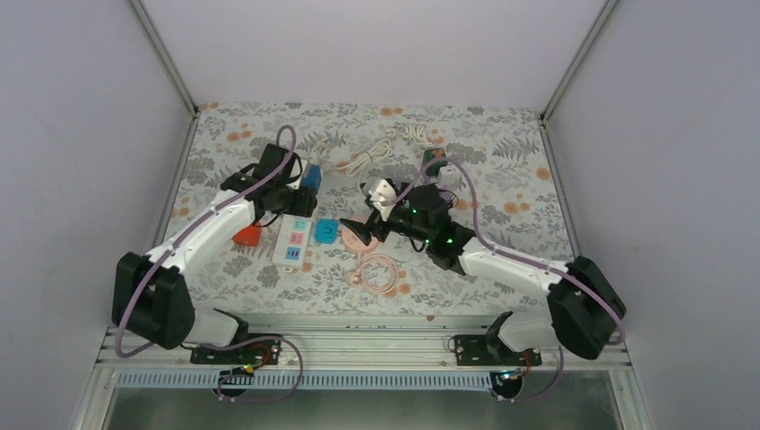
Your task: Insert the plug
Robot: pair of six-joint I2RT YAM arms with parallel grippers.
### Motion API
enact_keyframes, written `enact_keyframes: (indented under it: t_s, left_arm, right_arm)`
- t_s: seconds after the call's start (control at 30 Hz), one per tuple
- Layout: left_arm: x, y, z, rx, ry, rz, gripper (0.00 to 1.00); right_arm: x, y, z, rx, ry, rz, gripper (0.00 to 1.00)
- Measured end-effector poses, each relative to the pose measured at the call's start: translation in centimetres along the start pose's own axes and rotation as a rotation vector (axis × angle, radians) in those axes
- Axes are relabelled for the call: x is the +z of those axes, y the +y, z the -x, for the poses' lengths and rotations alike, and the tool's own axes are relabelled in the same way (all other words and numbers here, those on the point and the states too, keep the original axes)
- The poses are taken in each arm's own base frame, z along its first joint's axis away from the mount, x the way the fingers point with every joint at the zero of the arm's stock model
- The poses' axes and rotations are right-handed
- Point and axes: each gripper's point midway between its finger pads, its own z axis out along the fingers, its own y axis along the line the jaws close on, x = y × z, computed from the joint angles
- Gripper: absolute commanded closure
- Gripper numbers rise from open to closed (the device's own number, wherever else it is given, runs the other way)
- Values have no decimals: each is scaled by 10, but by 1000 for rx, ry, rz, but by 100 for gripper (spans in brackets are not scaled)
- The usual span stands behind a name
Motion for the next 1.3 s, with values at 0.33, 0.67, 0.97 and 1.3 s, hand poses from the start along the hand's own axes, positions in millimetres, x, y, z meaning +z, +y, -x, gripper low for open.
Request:
enact_keyframes:
  t_s: [0.33,0.67,0.97,1.3]
  left_arm:
    - [43,35,-6,-22,114,146,54]
    - [49,44,-2,-34,114,158,54]
    - [57,43,2,-35,131,139,54]
    - [61,42,4,-36,152,136,53]
  right_arm:
    - [-44,-50,-22,256,81,-206,0]
    - [-81,-73,-69,457,170,-398,0]
    - [-97,-82,-60,533,75,-477,0]
    - [-93,-76,-53,565,44,-423,0]
